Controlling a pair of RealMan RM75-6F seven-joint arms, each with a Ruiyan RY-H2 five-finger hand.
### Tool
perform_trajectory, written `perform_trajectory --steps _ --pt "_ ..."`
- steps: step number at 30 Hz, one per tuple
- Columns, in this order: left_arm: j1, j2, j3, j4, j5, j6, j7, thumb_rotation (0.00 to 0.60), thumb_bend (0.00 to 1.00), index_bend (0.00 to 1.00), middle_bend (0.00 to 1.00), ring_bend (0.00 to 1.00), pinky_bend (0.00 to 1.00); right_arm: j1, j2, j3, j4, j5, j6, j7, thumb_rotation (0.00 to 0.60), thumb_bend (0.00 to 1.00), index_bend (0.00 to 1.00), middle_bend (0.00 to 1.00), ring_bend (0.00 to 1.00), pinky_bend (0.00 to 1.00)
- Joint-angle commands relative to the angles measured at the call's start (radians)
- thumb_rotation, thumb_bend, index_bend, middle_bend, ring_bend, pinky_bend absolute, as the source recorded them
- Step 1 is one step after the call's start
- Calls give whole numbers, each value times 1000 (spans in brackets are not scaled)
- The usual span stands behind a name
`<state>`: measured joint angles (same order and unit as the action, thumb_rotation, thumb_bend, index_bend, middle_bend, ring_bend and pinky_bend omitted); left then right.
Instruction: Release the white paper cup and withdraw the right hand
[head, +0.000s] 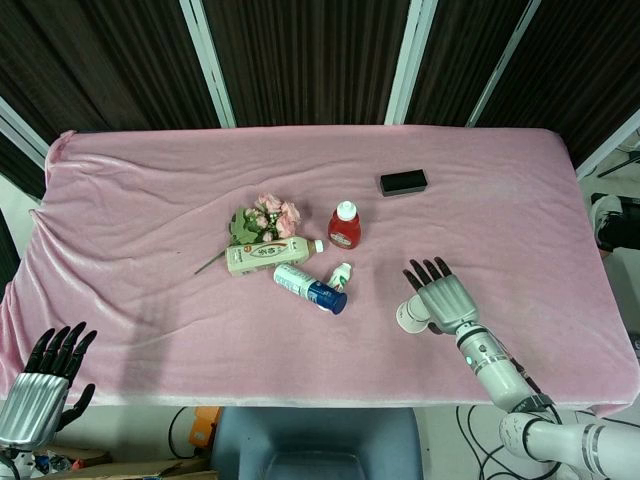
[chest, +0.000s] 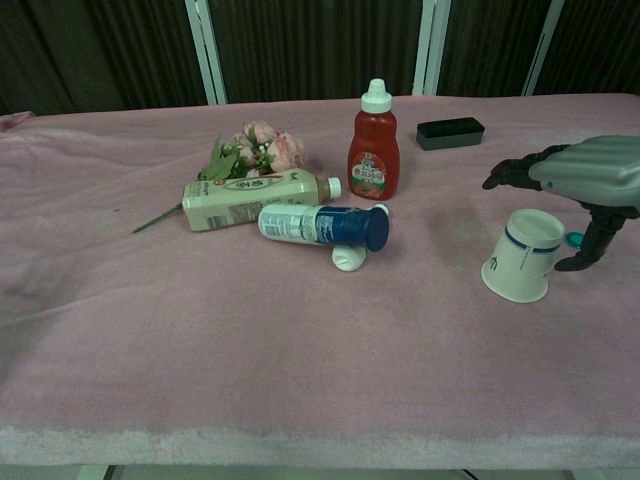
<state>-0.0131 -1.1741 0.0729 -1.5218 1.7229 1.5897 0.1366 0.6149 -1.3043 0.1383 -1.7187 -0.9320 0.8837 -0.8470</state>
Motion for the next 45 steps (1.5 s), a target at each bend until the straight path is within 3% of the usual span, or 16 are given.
perform_trajectory --steps 1,6,13,16,25,32,40,41,45 --pt "0 0 -1 1 0 1 -2 600 382 0 0 6 20 14 -2 -16 2 12 6 4 600 330 76 0 0 0" --pt "-2 3 -1 1 -3 -3 -6 600 382 0 0 6 20 32 -4 -41 6 14 19 12 600 330 120 0 0 0" --pt "5 4 1 0 0 9 -8 600 382 0 0 6 20 64 -23 -64 11 62 49 -19 600 337 420 0 0 0" --pt "6 5 1 1 0 11 -11 600 382 0 0 6 20 74 -35 -70 6 85 75 -35 600 357 505 0 0 0" --pt "9 3 4 5 3 14 -11 600 382 0 0 6 19 91 -29 -64 -10 185 212 -122 600 374 562 0 0 0" --pt "10 1 4 7 2 15 -9 600 382 0 0 6 19 124 -40 -31 99 364 208 -154 600 373 550 0 0 0" --pt "6 0 -1 2 -11 0 0 600 382 0 0 6 20 147 -76 -51 184 390 161 -140 600 373 511 0 0 0" --pt "6 0 -1 2 -12 -1 1 600 382 0 0 6 20 149 -77 -54 186 390 162 -140 600 373 476 0 0 0" --pt "6 1 -1 2 -11 1 -3 600 381 0 0 6 20 144 -55 -60 153 398 172 -125 600 363 59 0 0 0"
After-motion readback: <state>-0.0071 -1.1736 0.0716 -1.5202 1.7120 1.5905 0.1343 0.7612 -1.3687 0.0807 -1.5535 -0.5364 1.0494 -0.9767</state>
